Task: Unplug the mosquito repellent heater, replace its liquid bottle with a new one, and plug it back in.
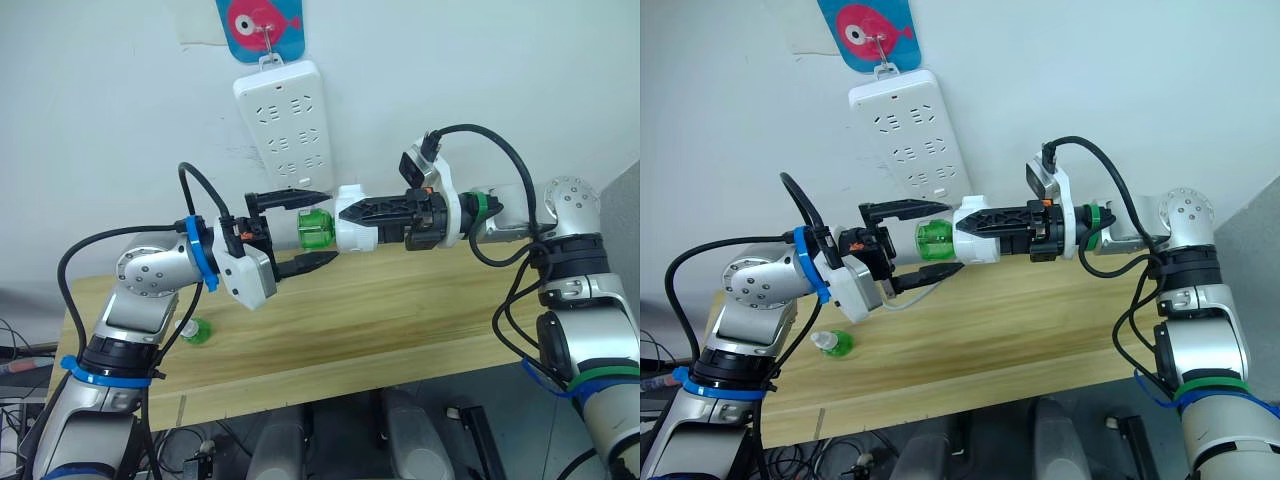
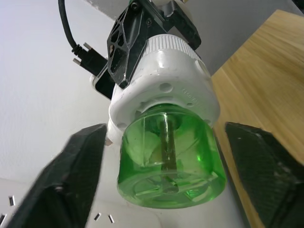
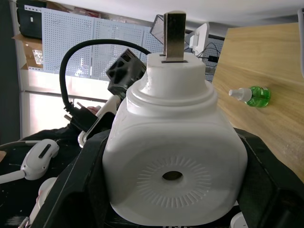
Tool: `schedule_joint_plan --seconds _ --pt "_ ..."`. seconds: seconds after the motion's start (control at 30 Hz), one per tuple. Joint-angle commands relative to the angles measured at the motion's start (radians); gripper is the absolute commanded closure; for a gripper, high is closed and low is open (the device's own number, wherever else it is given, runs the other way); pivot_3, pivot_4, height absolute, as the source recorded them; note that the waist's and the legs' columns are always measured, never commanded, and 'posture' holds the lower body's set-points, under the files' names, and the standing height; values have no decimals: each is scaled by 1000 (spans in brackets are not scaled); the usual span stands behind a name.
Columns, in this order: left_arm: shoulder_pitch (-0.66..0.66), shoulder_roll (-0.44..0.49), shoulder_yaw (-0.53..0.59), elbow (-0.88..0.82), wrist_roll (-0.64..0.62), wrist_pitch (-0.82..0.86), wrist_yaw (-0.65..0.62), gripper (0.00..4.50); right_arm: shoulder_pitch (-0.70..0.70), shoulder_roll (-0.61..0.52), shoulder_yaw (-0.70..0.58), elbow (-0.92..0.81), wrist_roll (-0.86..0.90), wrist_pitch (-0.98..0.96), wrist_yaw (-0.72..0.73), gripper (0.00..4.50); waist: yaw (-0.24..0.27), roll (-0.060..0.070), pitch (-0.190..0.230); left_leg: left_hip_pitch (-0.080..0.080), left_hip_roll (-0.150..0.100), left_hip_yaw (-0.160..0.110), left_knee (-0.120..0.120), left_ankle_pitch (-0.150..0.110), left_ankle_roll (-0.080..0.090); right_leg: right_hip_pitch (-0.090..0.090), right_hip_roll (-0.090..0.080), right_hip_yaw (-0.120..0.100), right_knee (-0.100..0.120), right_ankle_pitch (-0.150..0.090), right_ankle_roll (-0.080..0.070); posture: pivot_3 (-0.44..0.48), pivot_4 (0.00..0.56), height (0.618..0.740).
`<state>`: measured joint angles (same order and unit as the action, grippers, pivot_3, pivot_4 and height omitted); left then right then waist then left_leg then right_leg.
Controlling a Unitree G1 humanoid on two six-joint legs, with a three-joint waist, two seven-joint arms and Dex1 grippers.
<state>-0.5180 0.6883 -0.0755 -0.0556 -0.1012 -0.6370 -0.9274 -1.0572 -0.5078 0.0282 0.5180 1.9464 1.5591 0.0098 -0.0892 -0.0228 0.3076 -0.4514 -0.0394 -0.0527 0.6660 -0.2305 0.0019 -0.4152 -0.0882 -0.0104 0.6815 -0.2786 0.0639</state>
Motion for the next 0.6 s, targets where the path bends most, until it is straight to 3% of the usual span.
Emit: schedule_joint_plan --seconds 0.03,0.07,0.2,0.6 --pt "7 15 12 -54 -35 14 4 1896 -2 -3 -35 -24 26 6 4 1492 0 0 0 0 0 0 0 0 0 0 0 0 0 0 0 -130 309 734" --pt "8 16 12 -57 -37 18 4 2198 -2 -3 -35 -23 26 6 3 1492 0 0 0 0 0 0 0 0 0 0 0 0 0 0 0 -130 309 734" --pt "4 18 14 -67 -60 53 2 2236 -1 -6 -34 -24 26 9 4 1492 0 0 0 0 0 0 0 0 0 0 0 0 0 0 0 -128 310 734" --pt "43 79 40 -219 -432 517 -166 2236 25 -78 60 -122 26 14 76 1492 0 0 0 0 0 0 -1 0 0 0 1 0 0 0 0 -118 307 734"
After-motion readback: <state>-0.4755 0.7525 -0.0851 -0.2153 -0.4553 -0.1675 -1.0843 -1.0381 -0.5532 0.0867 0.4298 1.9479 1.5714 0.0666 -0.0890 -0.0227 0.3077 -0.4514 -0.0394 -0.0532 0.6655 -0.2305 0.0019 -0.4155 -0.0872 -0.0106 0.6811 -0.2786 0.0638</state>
